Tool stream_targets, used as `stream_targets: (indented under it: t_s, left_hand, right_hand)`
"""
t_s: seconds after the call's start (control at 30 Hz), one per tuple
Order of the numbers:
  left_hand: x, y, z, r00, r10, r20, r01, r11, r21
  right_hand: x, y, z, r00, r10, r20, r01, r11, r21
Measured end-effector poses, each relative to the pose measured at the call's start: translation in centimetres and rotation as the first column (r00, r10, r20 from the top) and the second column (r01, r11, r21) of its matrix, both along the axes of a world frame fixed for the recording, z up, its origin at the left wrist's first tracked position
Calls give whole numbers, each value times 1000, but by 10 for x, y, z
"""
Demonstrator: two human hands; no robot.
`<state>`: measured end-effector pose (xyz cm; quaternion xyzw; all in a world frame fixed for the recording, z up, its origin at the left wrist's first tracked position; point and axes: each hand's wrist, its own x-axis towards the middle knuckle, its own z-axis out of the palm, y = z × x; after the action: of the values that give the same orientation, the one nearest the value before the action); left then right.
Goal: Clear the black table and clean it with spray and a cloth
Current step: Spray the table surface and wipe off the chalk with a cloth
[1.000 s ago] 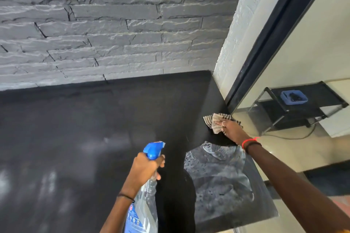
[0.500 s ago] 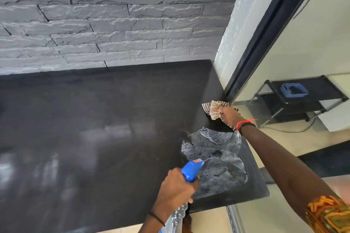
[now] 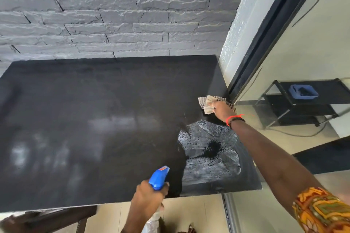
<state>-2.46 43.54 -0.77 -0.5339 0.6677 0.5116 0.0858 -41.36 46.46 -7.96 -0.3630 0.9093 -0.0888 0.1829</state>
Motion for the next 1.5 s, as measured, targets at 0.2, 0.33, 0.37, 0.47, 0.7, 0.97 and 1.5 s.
stream_targets:
  t_s: [0.2,0.33,0.37,0.47,0.7,0.97,1.5]
  left_hand:
    - [6,2,5,991,113,-74,-116,993,-33]
    - [4,0,7,985,121,-124,-128,991,-48]
    - [4,-2,8,984,121,-127,-129,990,-55]
    - [5,-8,8,980,133,-148,-143,988,-61]
    - [10,-15,13,964,162,-209,-175,983,-48]
    - [15,-20,15,951,173,-255,-196,978,-66]
    - [4,-20,20,950,108,-293,-145,984,-107]
  right_hand:
    - [121,-38,-10,980,187,73,-179,977,-112]
    - [206,-10,-25,902,431,27,-417,886,-203]
    - [221,9,-28,872,488,-27,-481,846,-229]
    - [245,69,-30,836,538,-108,-548,813,-196]
    - [154,121,-32,907,376,-189,-412,886,-213]
    - [211,32,-24,975,214,-56,-219,894,-392]
    - [208,113,-29,988,95,-125,-129,945,-302]
